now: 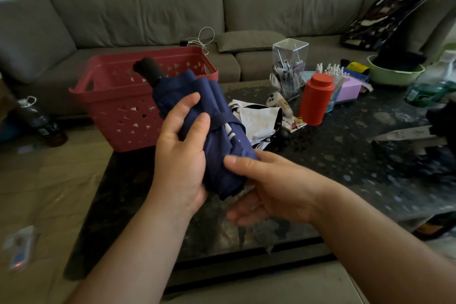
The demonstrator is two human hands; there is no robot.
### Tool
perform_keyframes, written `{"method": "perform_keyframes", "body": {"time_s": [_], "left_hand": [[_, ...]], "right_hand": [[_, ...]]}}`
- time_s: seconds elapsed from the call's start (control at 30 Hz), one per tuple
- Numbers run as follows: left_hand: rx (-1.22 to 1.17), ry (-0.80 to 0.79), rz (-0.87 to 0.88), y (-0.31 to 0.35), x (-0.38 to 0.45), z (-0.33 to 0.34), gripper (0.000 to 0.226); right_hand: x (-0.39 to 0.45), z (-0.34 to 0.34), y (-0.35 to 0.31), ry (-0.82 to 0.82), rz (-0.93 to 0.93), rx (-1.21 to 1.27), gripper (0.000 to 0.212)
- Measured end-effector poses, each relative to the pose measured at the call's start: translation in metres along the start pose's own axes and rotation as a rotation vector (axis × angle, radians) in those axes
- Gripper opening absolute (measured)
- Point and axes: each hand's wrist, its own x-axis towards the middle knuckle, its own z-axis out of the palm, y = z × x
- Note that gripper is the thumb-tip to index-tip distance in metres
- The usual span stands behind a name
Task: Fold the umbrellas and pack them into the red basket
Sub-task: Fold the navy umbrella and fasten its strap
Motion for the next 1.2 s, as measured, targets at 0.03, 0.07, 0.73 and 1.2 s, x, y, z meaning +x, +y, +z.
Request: {"method": "perform_keyframes", "body": {"time_s": [0.03,0.07,0.73,1.2], "left_hand": [[0.011,-0.001,0.018,0.0,0.0,0.0,0.033],[0.017,-0.002,0.033,0.0,0.0,0.0,0.034],[-0.063,-0.035,-0.084,0.015,0.003,-0.003,0.035],[0.108,-0.147,0.017,-0.003,-0.01,0.003,0.04]], "right_hand": [[0.001,0.0,0.001,-0.002,-0.015,0.008,0.055],[0.002,0.0,0.001,0.007,-0.048,0.028,0.054],[-0.015,-0.027,-0.025,0.361,-0.647,-0.45,0.033],[0.011,-0.009,-0.025,0.361,-0.566,-0.458,0.016]]}}
